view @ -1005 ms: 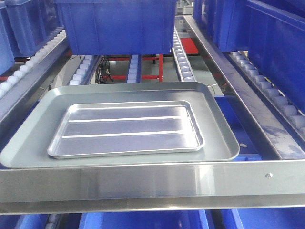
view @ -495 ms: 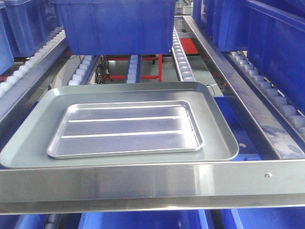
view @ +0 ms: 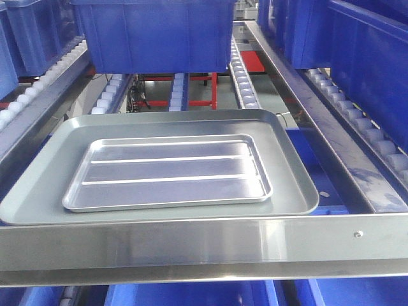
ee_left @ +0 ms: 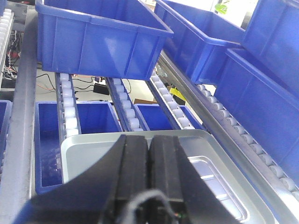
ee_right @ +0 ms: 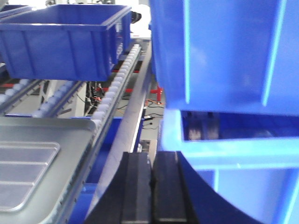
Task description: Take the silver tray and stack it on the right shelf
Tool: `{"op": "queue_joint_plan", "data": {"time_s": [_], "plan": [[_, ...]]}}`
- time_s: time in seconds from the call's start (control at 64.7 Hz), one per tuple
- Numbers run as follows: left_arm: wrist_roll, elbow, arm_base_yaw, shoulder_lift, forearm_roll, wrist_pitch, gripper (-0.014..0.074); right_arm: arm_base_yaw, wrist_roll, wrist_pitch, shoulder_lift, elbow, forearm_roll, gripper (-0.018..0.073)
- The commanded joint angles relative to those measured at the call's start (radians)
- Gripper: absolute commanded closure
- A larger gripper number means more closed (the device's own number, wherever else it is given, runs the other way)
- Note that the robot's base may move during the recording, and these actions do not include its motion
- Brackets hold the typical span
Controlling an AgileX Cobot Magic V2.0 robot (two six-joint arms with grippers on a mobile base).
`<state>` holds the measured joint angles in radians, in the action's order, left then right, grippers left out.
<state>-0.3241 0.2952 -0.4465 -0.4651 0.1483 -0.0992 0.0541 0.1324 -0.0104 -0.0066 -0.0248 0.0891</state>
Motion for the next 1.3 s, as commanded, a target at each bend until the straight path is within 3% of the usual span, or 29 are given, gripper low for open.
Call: {"op": "queue_joint_plan", "data": {"time_s": [0.0,0.99,1.036,1.082,1.191,1.283], "plan": [[0.002,0.032,-0.009,-0.003,-0.001,-0.086,0.0687,-0.017,-0.005,-0.124,-0.022,-0.007,0.000,0.0509],[0.002,0.021,-0.006,0.007,-0.014,-0.086,0.0687,-0.030,-0.005,-0.135,-0.022,-0.006,0.000,0.0509],[0.006,0.001,0.020,0.031,-0.051,-0.086,0.0687,-0.030,-0.005,-0.135,-0.022,-0.006,0.000,0.0509],[0.066,-0.024,0.055,0.078,-0.055,-0.092,0.0687,-0.030,-0.005,-0.135,-0.022,-0.006,0.000,0.0509],[0.226,-0.111,0.185,0.239,-0.128,-0.059,0.0687,-0.030,-0.005,-0.135,-0.022,-0.006,0.000,0.0509],[0.293,-0.153,0.301,0.366,-0.162,0.043,0.0687,-0.030,-0.005,-0.135,-0.022,-0.006,0.000,0.0509]]}}
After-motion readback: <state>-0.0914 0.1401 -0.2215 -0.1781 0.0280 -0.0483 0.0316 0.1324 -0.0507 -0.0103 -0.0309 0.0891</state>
